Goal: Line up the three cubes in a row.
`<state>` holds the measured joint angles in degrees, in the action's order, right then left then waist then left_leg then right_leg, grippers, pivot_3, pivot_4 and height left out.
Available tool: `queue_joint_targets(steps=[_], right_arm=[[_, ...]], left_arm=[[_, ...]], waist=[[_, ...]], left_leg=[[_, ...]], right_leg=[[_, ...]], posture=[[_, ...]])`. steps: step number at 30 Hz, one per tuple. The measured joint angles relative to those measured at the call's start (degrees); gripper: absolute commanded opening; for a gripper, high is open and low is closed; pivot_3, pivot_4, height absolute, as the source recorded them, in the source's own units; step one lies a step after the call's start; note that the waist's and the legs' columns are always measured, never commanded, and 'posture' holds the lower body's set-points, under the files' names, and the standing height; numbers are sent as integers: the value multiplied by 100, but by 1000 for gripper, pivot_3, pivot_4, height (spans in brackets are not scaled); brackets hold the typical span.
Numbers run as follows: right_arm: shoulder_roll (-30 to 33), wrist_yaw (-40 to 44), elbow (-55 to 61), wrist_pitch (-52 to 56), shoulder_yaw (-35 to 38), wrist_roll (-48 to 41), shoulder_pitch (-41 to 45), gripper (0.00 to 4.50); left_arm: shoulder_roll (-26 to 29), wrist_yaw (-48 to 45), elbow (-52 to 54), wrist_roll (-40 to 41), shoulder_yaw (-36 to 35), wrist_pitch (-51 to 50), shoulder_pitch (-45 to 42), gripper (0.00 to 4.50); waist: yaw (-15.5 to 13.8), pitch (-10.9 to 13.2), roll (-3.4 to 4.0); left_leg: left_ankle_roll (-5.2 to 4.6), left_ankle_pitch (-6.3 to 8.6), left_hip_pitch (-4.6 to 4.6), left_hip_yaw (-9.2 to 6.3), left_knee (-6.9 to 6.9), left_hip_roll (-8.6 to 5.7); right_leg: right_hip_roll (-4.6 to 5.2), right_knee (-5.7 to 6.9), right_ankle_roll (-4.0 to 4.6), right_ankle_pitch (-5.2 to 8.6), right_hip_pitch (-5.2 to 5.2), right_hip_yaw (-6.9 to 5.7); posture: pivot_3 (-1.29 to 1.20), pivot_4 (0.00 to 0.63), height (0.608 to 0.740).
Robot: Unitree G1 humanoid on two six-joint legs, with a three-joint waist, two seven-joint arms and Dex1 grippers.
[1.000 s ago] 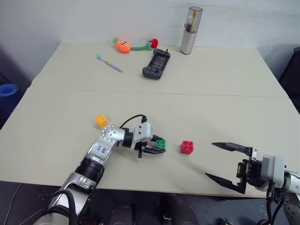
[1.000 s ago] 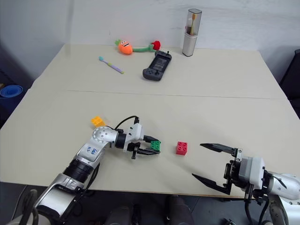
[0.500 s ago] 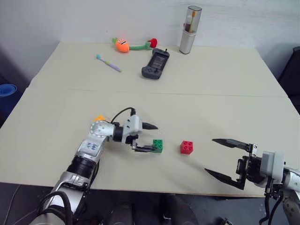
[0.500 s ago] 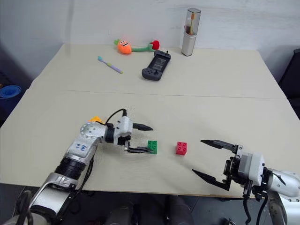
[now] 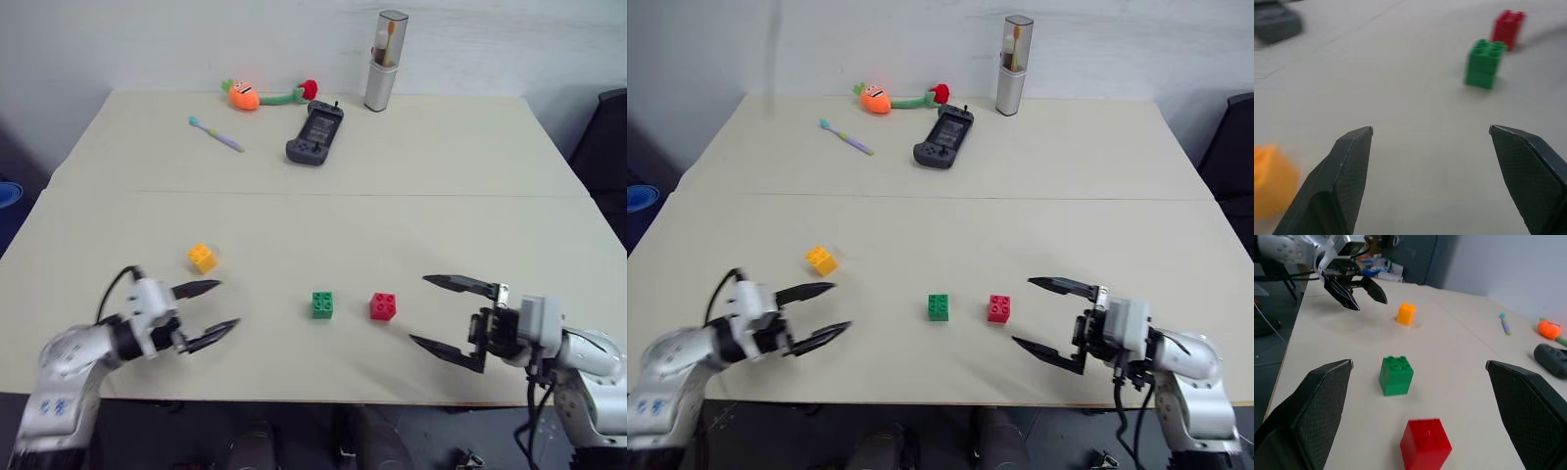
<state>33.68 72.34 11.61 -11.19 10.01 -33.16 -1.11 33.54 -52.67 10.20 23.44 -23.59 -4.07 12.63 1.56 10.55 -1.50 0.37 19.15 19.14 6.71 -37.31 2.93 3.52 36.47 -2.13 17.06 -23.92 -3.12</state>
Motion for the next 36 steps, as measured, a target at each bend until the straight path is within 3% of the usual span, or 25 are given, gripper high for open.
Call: queue_joint_targets(steps=[6,11,15,18,27,30,36], right_arm=[[-33,-175,9,146,-131,-4,267,4500],[-33,-189,24,250,-216,-18,443,4500],[-135,-468,248,402,-217,-119,455,4500],[-356,-837,704,560,-312,-215,223,4500],[-461,-1222,980,629,-427,-77,-62,4500],[-454,-1233,980,610,-412,-49,-118,4500],[-380,-1074,961,303,-156,0,-548,4500]], left_arm=[[-219,443,-840,279,-1275,145,881,4485],[-176,571,-1128,450,-1456,7,680,4485],[157,495,-1001,660,-827,-721,-166,4485],[225,567,-1160,506,-184,-897,-1345,4485],[287,447,-3203,-595,1215,-395,-3541,4485],[316,358,-3774,-812,1352,-70,-3891,3868],[869,-638,-4145,-923,1538,224,-3983,2135]], waist=[[-56,0,-4],[-157,0,-4],[-208,-1,-5],[-222,-2,-5],[-66,-3,-7],[-32,-3,-7],[-2,-3,-8]], left_leg=[[-6,6,4,-3,-4,-5],[-5,11,7,-5,6,-4],[-2,10,10,-12,5,-4],[5,9,10,-12,8,-3],[14,6,8,7,-3,-3],[14,6,8,5,-1,-2],[24,0,9,6,-2,-3]], right_leg=[[8,-8,1,0,1,-7],[9,-22,2,1,0,-13],[12,-25,2,0,3,-22],[10,-21,3,0,3,-25],[-1,-8,0,-1,-1,-22],[-1,-3,0,-1,-2,-22],[-1,-1,0,0,-4,-21]], posture=[[0,150,740],[0,150,740],[0,150,740],[0,150,740],[0,150,740],[0,150,740],[0,150,740]])
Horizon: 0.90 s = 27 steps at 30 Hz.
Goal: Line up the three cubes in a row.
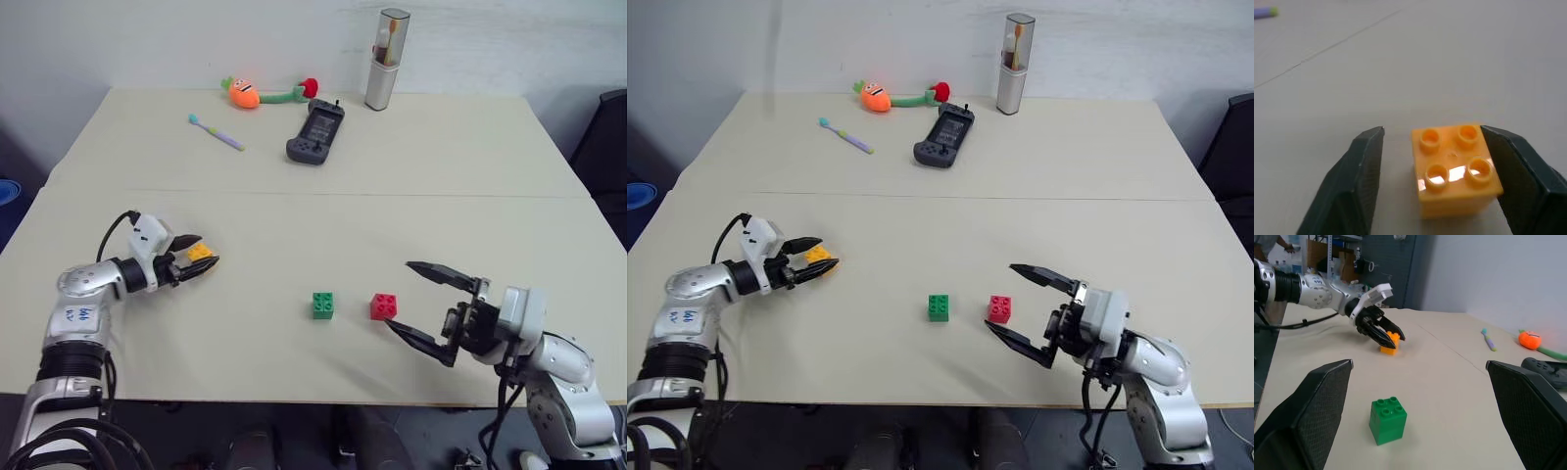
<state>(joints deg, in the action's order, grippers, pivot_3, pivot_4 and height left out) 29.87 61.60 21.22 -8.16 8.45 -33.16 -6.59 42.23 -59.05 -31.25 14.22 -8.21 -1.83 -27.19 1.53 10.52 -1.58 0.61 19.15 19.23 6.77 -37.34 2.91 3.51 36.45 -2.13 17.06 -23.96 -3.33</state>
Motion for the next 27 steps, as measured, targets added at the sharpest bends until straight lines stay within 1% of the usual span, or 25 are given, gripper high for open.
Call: queue_joint_targets(steps=[2,6,8,11,14,17,20,23,27], right_arm=[[4,103,-103,-156,83,0,-79,4500],[4,220,-258,-326,106,3,-113,4500],[7,258,-345,-375,109,4,-116,4500],[53,331,-373,-431,108,6,-106,4500],[170,475,-510,-431,115,1,-64,4500],[205,540,-582,-430,115,-2,-54,4500],[228,574,-594,-428,114,-3,-20,4500],[227,504,-582,-402,94,2,-7,4500],[226,383,-481,-343,65,34,-59,4500]], left_arm=[[67,-304,-35,12,35,-21,0,1506],[18,-812,-38,228,38,-227,-146,1490],[-58,-1177,147,383,92,-376,-335,1490],[-128,-1740,494,408,473,-362,-573,1490],[-328,-2420,802,315,1081,-138,-728,1490],[-395,-2576,784,164,1347,-25,-793,1490],[-439,-2635,625,-64,1548,355,-863,1490],[-451,-2677,369,-254,1622,808,-828,1490],[-449,-2684,264,-328,1621,1064,-829,1490]], waist=[[-10,0,0],[-15,1,-1],[-40,1,-2],[-80,1,-2],[-105,1,-2],[-99,1,-2],[-99,1,-2],[-108,1,-2],[-138,1,-2]], left_leg=[[-13,4,0,-1,-6,-2],[-14,4,1,-3,-8,-1],[-5,-1,3,-3,-10,-3],[1,-4,4,0,-15,-6],[4,-4,4,8,-22,-5],[4,-4,3,9,-23,-2],[3,-3,1,8,-23,-2],[2,-3,4,7,-27,0],[-2,0,7,6,-31,-1]], right_leg=[[2,2,0,0,2,0],[2,7,0,0,2,0],[2,6,0,0,2,-2],[1,6,0,0,2,1],[-3,6,-1,0,2,10],[-10,8,-1,0,1,13],[-9,9,-1,0,1,14],[-10,10,-1,0,0,13],[-7,9,-1,0,1,13]], posture=[[0,150,740],[0,150,740],[0,150,740],[0,150,740],[0,150,740],[0,150,740],[0,150,740],[0,150,740],[0,150,740]])
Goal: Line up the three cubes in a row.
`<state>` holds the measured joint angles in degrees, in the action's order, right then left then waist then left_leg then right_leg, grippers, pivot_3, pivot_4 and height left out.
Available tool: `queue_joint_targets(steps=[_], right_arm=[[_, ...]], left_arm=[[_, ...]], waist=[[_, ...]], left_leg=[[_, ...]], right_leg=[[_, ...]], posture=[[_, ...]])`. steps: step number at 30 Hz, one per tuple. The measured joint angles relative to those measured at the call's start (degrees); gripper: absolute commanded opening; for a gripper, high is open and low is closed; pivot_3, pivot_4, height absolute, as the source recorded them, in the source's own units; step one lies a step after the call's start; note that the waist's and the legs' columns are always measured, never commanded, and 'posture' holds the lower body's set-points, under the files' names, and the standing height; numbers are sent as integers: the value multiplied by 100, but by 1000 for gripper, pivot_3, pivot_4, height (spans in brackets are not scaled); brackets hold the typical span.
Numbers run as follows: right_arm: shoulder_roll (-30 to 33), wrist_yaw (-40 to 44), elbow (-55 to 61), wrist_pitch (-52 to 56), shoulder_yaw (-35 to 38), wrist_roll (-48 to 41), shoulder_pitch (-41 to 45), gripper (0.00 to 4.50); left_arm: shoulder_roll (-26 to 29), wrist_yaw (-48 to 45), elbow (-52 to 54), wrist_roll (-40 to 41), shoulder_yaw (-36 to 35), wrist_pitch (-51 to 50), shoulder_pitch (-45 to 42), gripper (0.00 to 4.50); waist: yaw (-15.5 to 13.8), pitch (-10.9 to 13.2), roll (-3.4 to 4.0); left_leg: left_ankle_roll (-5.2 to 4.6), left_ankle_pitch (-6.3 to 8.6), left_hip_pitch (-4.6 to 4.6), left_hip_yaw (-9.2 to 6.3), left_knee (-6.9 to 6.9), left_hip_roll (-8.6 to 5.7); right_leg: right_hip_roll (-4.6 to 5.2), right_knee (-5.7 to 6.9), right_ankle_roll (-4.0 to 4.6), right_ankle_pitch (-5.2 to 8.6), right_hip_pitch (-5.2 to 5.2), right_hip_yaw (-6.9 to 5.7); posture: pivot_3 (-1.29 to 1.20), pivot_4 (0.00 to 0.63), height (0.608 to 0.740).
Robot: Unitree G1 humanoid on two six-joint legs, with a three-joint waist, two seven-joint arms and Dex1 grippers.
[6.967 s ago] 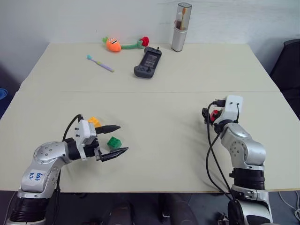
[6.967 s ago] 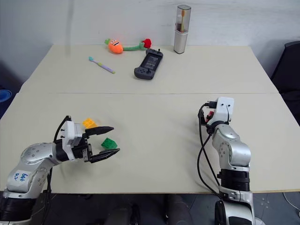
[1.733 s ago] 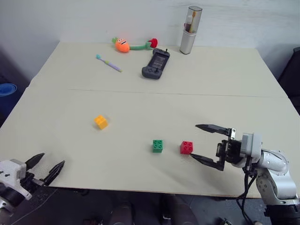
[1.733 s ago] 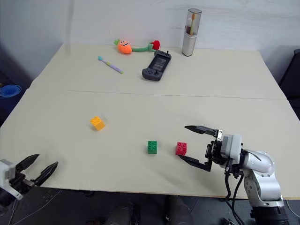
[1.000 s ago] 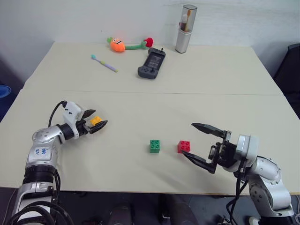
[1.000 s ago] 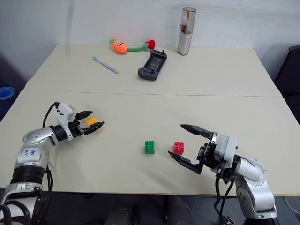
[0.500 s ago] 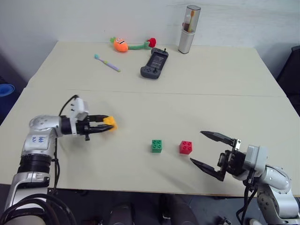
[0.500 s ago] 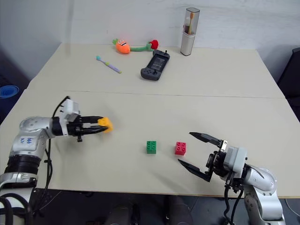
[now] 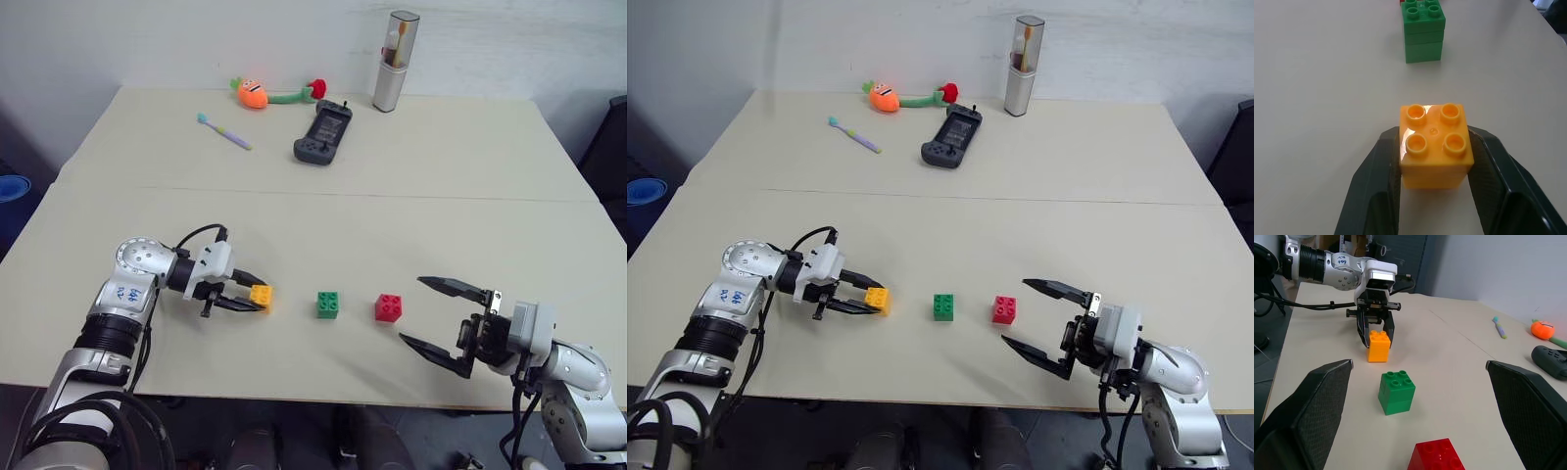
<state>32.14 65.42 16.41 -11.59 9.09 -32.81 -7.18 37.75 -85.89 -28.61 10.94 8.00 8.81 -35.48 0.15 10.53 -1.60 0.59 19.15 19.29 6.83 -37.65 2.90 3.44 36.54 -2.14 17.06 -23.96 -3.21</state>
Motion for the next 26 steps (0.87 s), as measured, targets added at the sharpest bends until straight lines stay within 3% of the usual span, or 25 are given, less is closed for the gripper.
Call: queue_joint_targets(steps=[3,11,13,17,23,26], right_arm=[[-2,-61,57,33,-28,14,-24,4500],[186,-90,132,171,-27,-16,34,4500],[525,32,135,316,142,-136,85,4500],[1607,705,3,686,658,-276,-46,4500],[2088,1356,-1305,603,765,-33,876,4500],[2104,1656,-1854,469,683,80,1179,4500]], left_arm=[[-14,-1,-134,10,-10,44,-7,1490],[-7,160,-140,59,-158,-65,-7,3829],[123,249,-86,234,-415,-132,50,3829],[946,264,614,551,-1076,-497,836,3829],[1448,708,1901,883,-2100,-1097,2838,3829],[1497,915,2192,937,-2433,-1238,3305,3829]], waist=[[-3,0,0],[7,1,0],[22,2,0],[84,4,4],[142,8,5],[99,10,9]], left_leg=[[-4,2,1,-1,-4,0],[-10,5,2,-1,-9,1],[-12,7,4,-1,-11,2],[-14,12,-1,0,2,14],[-29,20,-6,-5,0,13],[-28,20,-4,-8,2,11]], right_leg=[[0,0,0,0,1,0],[0,4,-1,0,1,0],[0,6,-1,0,0,1],[-5,-4,1,2,0,1],[4,-1,2,2,1,2],[7,-3,3,3,1,-2]], posture=[[0,150,740],[0,150,740],[0,150,740],[0,150,740],[0,150,740],[0,150,740]])
